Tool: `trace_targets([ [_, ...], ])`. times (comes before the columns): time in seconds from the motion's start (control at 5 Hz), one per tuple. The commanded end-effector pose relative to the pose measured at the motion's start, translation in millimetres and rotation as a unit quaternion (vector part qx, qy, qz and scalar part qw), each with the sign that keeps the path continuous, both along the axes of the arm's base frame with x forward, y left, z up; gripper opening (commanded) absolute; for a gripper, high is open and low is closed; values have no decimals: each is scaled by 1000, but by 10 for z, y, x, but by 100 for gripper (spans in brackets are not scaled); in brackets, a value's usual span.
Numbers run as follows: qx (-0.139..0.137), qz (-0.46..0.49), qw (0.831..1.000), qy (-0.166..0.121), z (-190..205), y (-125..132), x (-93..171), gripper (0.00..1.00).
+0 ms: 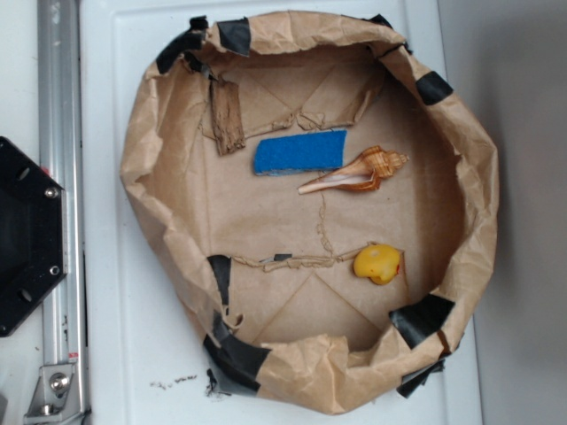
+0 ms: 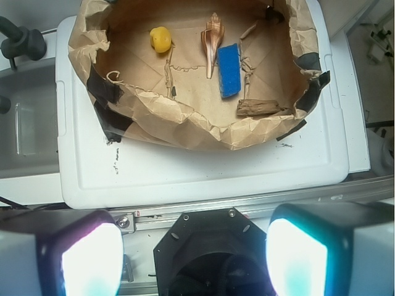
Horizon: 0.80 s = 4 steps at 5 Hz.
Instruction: Grab the yellow duck.
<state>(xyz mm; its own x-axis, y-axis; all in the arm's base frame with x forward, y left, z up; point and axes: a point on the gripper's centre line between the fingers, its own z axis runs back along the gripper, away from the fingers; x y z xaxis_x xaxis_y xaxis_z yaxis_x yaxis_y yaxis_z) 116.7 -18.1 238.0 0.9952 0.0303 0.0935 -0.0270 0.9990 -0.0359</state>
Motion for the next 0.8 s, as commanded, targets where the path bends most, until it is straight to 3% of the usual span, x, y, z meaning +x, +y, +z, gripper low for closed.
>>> trace_targets([
  [0.0,0,0,1000,0,0,0,0,100],
  [0.2,-21,20,998,-52,-60,40,435,100],
  [0.4,-66,57,995,-52,-139,4,777,100],
  [0.6,-63,135,987,-53,-501,80,1098,100],
])
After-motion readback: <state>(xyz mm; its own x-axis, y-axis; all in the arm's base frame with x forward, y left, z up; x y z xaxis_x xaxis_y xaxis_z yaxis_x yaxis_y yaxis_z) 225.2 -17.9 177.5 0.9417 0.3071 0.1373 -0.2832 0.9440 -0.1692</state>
